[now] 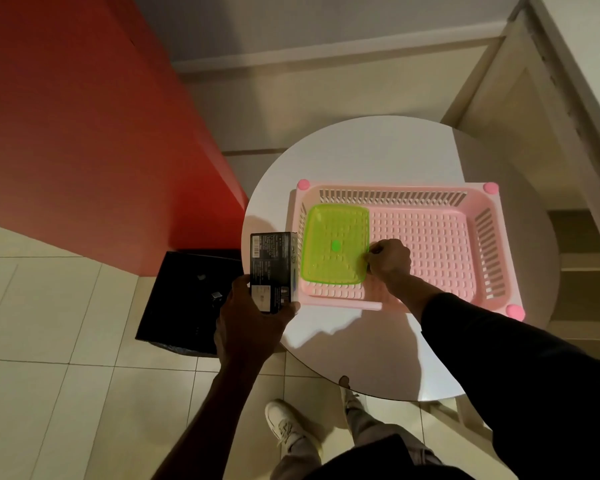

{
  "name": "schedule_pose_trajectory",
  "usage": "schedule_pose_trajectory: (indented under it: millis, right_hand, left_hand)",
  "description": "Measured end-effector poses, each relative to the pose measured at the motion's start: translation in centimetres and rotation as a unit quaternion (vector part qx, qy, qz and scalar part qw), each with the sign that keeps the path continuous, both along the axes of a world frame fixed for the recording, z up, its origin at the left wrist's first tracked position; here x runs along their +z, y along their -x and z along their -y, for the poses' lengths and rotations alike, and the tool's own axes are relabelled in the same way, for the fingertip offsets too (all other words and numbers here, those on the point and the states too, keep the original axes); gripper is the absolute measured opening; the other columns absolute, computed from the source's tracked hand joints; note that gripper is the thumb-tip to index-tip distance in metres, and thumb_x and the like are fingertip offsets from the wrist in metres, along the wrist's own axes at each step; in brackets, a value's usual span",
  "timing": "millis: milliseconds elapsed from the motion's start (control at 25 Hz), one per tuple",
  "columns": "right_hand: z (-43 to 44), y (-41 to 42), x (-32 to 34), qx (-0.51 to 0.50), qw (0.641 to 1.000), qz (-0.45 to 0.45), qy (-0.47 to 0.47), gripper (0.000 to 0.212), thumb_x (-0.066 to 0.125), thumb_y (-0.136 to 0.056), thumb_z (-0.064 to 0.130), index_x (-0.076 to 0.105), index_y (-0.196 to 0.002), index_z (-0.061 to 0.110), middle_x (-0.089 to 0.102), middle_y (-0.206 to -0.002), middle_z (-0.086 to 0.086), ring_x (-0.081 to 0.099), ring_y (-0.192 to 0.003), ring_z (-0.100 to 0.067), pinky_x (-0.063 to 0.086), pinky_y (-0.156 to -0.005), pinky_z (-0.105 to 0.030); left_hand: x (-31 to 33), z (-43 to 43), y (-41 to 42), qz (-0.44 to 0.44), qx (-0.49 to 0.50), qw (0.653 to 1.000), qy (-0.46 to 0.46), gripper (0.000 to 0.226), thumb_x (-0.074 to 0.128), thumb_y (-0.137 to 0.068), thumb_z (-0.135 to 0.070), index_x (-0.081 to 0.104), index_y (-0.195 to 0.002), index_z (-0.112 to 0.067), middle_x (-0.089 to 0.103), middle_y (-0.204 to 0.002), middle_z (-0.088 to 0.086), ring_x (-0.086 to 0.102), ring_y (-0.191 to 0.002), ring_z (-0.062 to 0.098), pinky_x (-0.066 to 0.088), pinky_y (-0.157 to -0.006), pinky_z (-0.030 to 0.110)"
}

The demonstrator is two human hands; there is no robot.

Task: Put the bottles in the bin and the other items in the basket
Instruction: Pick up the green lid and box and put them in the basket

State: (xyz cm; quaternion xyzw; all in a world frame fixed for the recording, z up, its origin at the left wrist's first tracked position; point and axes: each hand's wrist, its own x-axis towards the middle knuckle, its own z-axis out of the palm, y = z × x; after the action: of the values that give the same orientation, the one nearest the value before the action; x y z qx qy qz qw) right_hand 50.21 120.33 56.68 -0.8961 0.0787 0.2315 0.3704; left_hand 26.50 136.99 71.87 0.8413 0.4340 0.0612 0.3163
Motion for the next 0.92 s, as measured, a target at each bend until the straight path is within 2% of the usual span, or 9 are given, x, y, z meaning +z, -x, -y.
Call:
schedule_pose_trajectory:
  millis: [160, 240, 280, 360, 440, 560, 680, 800, 920]
  right_hand:
    - [0.0, 0.2, 2.3, 0.023, 1.000, 0.011, 0.007, 0.012, 0.079, -0.082, 0.020, 0.075, -0.072, 0.014, 0.073, -0.074, -0.009, 0.073, -0.081, -0.032, 0.057, -0.072, -0.036]
    - [0.3, 0.2, 3.4, 0.043, 0.998, 0.026, 0.023, 0.034, 0.076, -0.089, 0.036, 0.071, -0.068, 0.010, 0.068, -0.068, -0.008, 0.071, -0.080, -0.033, 0.047, -0.067, -0.032]
    - [0.5, 0.5, 4.4, 0.040, 0.999, 0.030, 0.006, 0.042, 0.074, -0.090, 0.044, 0.070, -0.067, 0.009, 0.069, -0.065, -0.007, 0.072, -0.076, -0.032, 0.050, -0.068, -0.033]
    - [0.6, 2.0, 7.4, 0.009, 0.991, 0.005, -0.135, 0.044, 0.072, -0.091, 0.052, 0.075, -0.079, 0.010, 0.075, -0.068, -0.007, 0.075, -0.069, -0.029, 0.061, -0.074, -0.041]
    - [1.2, 4.0, 10.4, -0.013, 0.961, -0.046, -0.272, 0.044, 0.074, -0.089, 0.055, 0.074, -0.098, 0.013, 0.078, -0.080, -0.010, 0.077, -0.074, -0.031, 0.064, -0.075, -0.044]
    - [2.7, 6.1, 12.0, 0.023, 0.945, -0.062, -0.322, 0.046, 0.081, -0.085, 0.051, 0.068, -0.114, 0.018, 0.077, -0.093, -0.014, 0.077, -0.083, -0.029, 0.064, -0.072, -0.041]
    - [4.3, 5.5, 10.7, -0.017, 0.949, -0.040, -0.313, 0.047, 0.090, -0.079, 0.026, 0.066, -0.119, 0.020, 0.071, -0.097, -0.025, 0.076, -0.089, -0.032, 0.065, -0.073, -0.044]
    - [5.7, 2.6, 9.9, -0.082, 0.948, -0.013, -0.307, 0.047, 0.086, -0.082, 0.014, 0.062, -0.123, 0.013, 0.072, -0.099, -0.021, 0.076, -0.089, -0.031, 0.065, -0.068, -0.038]
    - [6.8, -1.3, 8.5, -0.123, 0.949, -0.018, -0.290, 0.046, 0.083, -0.085, 0.010, 0.061, -0.125, 0.009, 0.076, -0.100, -0.016, 0.078, -0.085, -0.031, 0.065, -0.072, -0.044]
  left_hand:
    - [-0.5, 0.3, -1.5, -0.011, -0.012, 1.000, 0.008, 0.085, 0.092, -0.062, -0.060, 0.051, -0.130, -0.029, 0.071, -0.121, -0.004, 0.069, -0.104, 0.022, 0.062, -0.086, 0.045]
    - [-0.7, 0.9, -2.4, -0.014, -0.020, 1.000, 0.009, 0.084, 0.090, -0.063, -0.061, 0.052, -0.130, -0.029, 0.071, -0.121, -0.005, 0.068, -0.105, 0.021, 0.060, -0.088, 0.043]
    - [-0.6, 1.3, -3.1, -0.016, -0.029, 0.999, 0.015, 0.084, 0.089, -0.063, -0.063, 0.052, -0.131, -0.029, 0.071, -0.122, -0.006, 0.068, -0.106, 0.021, 0.059, -0.089, 0.042]
    - [-0.7, 2.4, -4.4, -0.019, -0.051, 0.998, 0.021, 0.083, 0.087, -0.063, -0.066, 0.053, -0.131, -0.030, 0.071, -0.122, -0.007, 0.069, -0.107, 0.021, 0.059, -0.089, 0.042]
    - [-0.9, 3.8, -5.6, -0.022, -0.078, 0.997, 0.001, 0.083, 0.084, -0.064, -0.068, 0.052, -0.130, -0.030, 0.071, -0.120, -0.008, 0.070, -0.105, 0.022, 0.060, -0.085, 0.041]
    - [-1.3, 6.2, -7.2, -0.023, -0.135, 0.990, -0.024, 0.080, 0.078, -0.069, -0.070, 0.049, -0.131, -0.028, 0.069, -0.121, -0.008, 0.069, -0.104, 0.022, 0.058, -0.080, 0.038]
    - [-2.1, 7.4, -7.7, -0.005, -0.187, 0.982, -0.023, 0.081, 0.079, -0.072, -0.069, 0.048, -0.135, -0.030, 0.067, -0.127, -0.008, 0.067, -0.110, 0.020, 0.055, -0.080, 0.034]
    - [-3.9, 8.0, -6.5, -0.025, -0.268, 0.960, -0.073, 0.098, 0.069, -0.077, -0.079, 0.041, -0.151, -0.020, 0.055, -0.150, 0.005, 0.053, -0.136, 0.026, 0.049, -0.105, 0.040]
    - [-6.3, 8.3, -3.4, -0.100, -0.351, 0.923, -0.125, 0.116, 0.038, -0.086, -0.091, 0.022, -0.164, -0.006, 0.017, -0.172, 0.017, 0.015, -0.160, 0.033, 0.019, -0.129, 0.048]
